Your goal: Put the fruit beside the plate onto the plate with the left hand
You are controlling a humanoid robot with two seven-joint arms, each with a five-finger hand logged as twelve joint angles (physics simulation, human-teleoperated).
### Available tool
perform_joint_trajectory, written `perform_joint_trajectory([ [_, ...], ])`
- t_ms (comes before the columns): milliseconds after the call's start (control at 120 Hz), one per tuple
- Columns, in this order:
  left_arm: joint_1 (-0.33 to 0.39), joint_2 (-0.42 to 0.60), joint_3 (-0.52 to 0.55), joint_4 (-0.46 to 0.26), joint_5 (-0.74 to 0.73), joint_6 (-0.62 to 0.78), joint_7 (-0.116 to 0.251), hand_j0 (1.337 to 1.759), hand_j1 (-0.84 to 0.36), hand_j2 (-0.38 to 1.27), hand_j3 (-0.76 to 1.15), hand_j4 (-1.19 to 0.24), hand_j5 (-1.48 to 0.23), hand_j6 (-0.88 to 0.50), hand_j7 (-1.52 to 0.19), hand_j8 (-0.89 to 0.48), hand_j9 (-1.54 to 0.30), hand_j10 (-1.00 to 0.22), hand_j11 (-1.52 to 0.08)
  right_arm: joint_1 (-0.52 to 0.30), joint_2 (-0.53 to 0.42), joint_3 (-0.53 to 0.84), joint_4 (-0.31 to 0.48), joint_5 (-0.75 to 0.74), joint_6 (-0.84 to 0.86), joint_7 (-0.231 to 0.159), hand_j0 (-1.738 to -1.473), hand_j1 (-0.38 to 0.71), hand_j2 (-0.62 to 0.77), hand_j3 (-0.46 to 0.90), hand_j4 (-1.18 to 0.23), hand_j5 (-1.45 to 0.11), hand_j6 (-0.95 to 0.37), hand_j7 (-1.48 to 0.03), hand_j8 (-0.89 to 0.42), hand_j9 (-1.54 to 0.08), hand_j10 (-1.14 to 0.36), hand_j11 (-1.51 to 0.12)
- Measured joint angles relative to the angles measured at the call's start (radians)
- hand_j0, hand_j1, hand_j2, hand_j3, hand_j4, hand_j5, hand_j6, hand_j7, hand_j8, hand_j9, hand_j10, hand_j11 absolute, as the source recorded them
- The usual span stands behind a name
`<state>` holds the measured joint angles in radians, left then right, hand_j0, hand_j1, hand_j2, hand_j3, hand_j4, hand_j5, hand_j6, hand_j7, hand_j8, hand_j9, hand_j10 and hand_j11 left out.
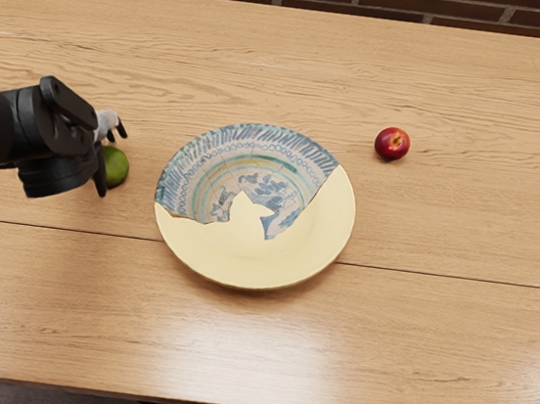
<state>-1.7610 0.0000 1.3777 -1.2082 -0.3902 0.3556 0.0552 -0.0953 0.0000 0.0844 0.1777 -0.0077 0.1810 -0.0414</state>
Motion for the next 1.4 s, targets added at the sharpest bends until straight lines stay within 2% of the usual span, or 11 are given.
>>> perform_joint_trajectory([
  [450, 0.015, 0.000, -0.020, 0.004, 0.007, -0.001, 0.000, 1.658, -0.07, 0.07, 0.00, -0.35, -0.45, -0.35, -0.45, -0.35, -0.45, -0.35, -0.45, 0.000, 0.000, 0.000, 0.000, 0.000, 0.000, 0.000, -1.658, -0.34, 0.00, 0.00, -0.01, -0.01, -0.01, -0.01, -0.01, -0.01, -0.01, -0.01],
  [533, 0.007, 0.000, -0.030, 0.003, -0.001, -0.019, 0.005, 1.658, -0.20, 0.09, 0.00, -0.46, -0.59, -0.46, -0.59, -0.45, -0.59, -0.46, -0.59, 0.000, 0.000, 0.000, 0.000, 0.000, 0.000, 0.000, -1.658, -0.34, 0.00, 0.00, -0.01, -0.01, -0.01, -0.01, -0.01, -0.01, -0.01, -0.01],
  [592, 0.003, 0.000, -0.034, 0.004, -0.006, -0.044, 0.011, 1.656, -0.25, 0.12, 0.00, -0.56, -0.70, -0.46, -0.72, -0.40, -0.72, -0.55, -0.72, 0.000, 0.000, 0.000, 0.000, 0.000, 0.000, 0.000, -1.658, -0.34, 0.00, 0.00, -0.01, -0.01, -0.01, -0.01, -0.01, -0.01, -0.01, -0.01],
  [767, -0.007, 0.000, -0.037, -0.002, -0.024, -0.082, 0.014, 1.651, -0.34, 0.34, 0.00, -0.74, -0.92, -0.34, -0.95, -0.30, -0.96, -0.47, -0.98, 0.000, 0.000, 0.000, 0.000, 0.000, 0.000, 0.000, -1.658, -0.34, 0.00, 0.00, -0.01, -0.01, -0.01, -0.01, -0.01, -0.01, -0.01, -0.01],
  [892, -0.107, 0.000, -0.042, -0.029, -0.034, -0.188, 0.014, 1.651, -0.30, 0.48, 0.00, -0.78, -1.02, -0.39, -1.05, -0.32, -1.06, -0.52, -1.06, 0.000, 0.000, 0.000, 0.000, 0.000, 0.000, 0.000, -1.658, -0.34, 0.00, 0.00, -0.01, -0.01, -0.01, -0.01, -0.01, -0.01, -0.01, -0.01],
  [958, -0.181, 0.022, -0.048, -0.078, -0.037, -0.225, 0.013, 1.650, -0.31, 0.46, 0.00, -0.79, -1.06, -0.37, -1.10, -0.32, -1.11, -0.51, -1.10, 0.000, 0.000, 0.000, 0.000, 0.000, 0.000, 0.000, -1.658, -0.34, 0.00, 0.00, -0.01, -0.01, -0.01, -0.01, -0.01, -0.01, -0.01, -0.01],
  [1058, -0.221, 0.049, -0.050, -0.136, -0.059, -0.284, 0.013, 1.648, -0.35, 0.60, 0.00, -0.80, -1.14, -0.34, -1.15, -0.27, -1.16, -0.48, -1.14, 0.000, 0.000, 0.000, 0.000, 0.000, 0.000, 0.000, -1.658, -0.34, 0.00, 0.00, -0.01, -0.01, -0.01, -0.01, -0.01, -0.01, -0.01, -0.01],
  [1100, -0.242, 0.065, -0.049, -0.154, -0.065, -0.302, 0.013, 1.648, -0.32, 0.51, 0.00, -0.80, -1.16, -0.33, -1.16, -0.27, -1.17, -0.49, -1.15, 0.000, 0.000, 0.000, 0.000, 0.000, 0.000, 0.000, -1.658, -0.34, 0.00, 0.00, -0.01, -0.01, -0.01, -0.01, -0.01, -0.01, -0.01, -0.01],
  [1175, -0.292, 0.124, -0.050, -0.176, -0.074, -0.349, 0.011, 1.648, -0.31, 0.54, 0.00, -0.80, -1.20, -0.34, -1.18, -0.26, -1.19, -0.49, -1.16, 0.000, 0.000, 0.000, 0.000, 0.000, 0.000, 0.000, -1.658, -0.34, 0.00, 0.00, -0.01, -0.01, -0.01, -0.01, -0.01, -0.01, -0.01, -0.01],
  [1208, -0.317, 0.150, -0.053, -0.182, -0.080, -0.373, 0.010, 1.648, -0.28, 0.43, 0.00, -0.81, -1.20, -0.36, -1.19, -0.28, -1.19, -0.50, -1.17, 0.000, 0.000, 0.000, 0.000, 0.000, 0.000, 0.000, -1.658, -0.34, 0.00, 0.00, -0.01, -0.01, -0.01, -0.01, -0.01, -0.01, -0.01, -0.01],
  [1400, -0.308, 0.185, -0.225, -0.186, -0.097, -0.432, 0.008, 1.646, -0.27, 0.50, 0.00, -0.82, -1.22, -0.37, -1.22, -0.29, -1.19, -0.51, -1.19, 0.000, 0.000, 0.000, 0.000, 0.000, 0.000, 0.000, -1.658, -0.34, 0.00, 0.00, -0.01, -0.01, -0.01, -0.01, -0.01, -0.01, -0.01, -0.01],
])
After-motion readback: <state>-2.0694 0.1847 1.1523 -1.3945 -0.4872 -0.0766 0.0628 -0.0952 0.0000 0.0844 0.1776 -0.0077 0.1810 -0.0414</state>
